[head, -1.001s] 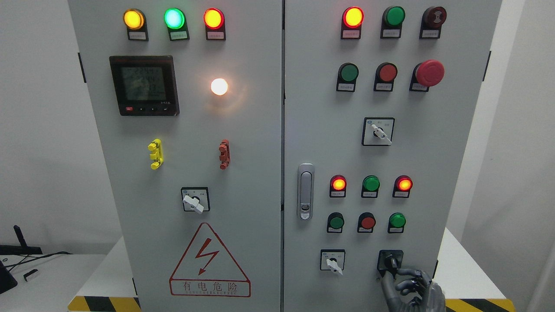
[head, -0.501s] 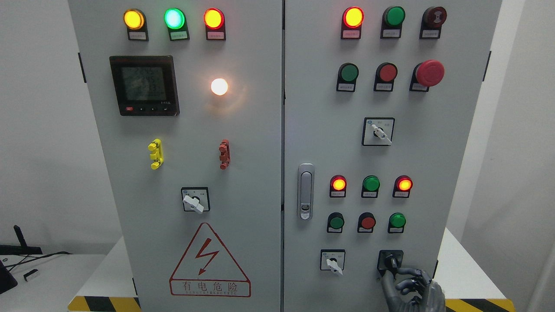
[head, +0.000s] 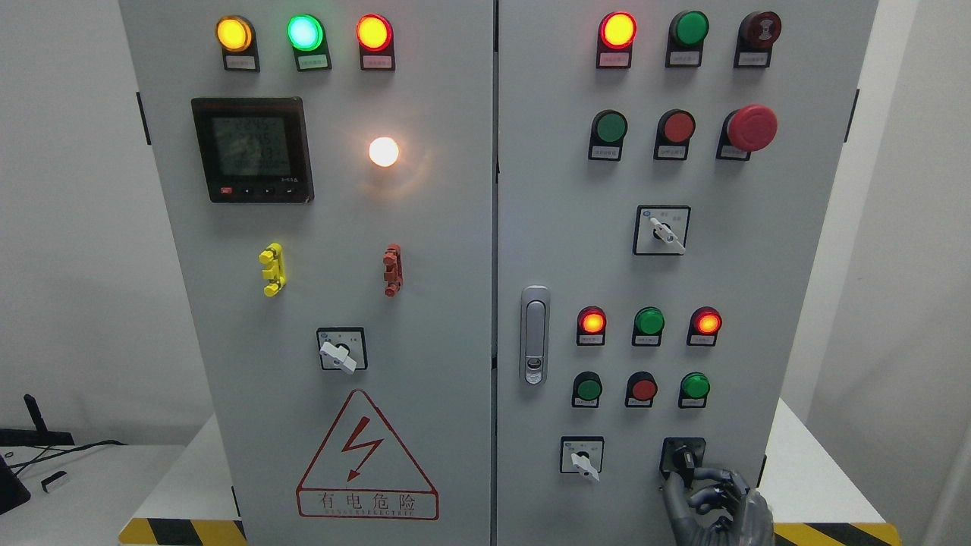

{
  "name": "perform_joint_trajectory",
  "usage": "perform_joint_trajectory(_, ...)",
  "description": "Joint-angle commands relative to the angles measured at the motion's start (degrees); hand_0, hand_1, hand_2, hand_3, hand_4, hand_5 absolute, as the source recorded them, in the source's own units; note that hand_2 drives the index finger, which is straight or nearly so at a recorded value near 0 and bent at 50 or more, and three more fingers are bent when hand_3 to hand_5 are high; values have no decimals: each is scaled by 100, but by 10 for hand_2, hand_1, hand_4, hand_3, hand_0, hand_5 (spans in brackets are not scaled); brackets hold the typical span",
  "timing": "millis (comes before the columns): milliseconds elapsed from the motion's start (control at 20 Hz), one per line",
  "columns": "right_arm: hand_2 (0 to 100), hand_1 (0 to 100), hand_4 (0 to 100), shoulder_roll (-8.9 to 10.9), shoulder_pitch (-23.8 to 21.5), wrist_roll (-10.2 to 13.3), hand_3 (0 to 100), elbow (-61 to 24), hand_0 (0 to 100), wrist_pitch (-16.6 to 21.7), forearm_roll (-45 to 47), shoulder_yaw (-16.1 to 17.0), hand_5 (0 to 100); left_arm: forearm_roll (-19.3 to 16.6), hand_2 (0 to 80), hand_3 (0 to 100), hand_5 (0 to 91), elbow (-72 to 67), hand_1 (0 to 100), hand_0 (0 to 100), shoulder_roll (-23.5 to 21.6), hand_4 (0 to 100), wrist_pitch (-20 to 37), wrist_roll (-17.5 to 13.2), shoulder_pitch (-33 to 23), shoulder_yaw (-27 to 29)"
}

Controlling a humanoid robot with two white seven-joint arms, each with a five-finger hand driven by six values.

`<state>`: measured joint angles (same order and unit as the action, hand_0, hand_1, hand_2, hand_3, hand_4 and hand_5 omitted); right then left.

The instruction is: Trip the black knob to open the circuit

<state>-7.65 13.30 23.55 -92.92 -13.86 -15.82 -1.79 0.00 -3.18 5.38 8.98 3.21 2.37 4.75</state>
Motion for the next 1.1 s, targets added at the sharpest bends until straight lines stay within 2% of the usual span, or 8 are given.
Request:
perform_joint_trajectory(0, 511, 762, 792, 0, 6, -8, 790, 37, 404, -3, 0, -32, 926, -176, 0, 0, 0, 2, 389, 120, -2, 0, -2, -4, 0, 0)
perform_joint_trajectory(1051, 502, 820, 794, -9, 59, -35, 801, 37, 478, 6, 9, -15, 917, -176, 0, 0, 0, 2, 389, 120, -2, 0, -2, -4, 0, 0)
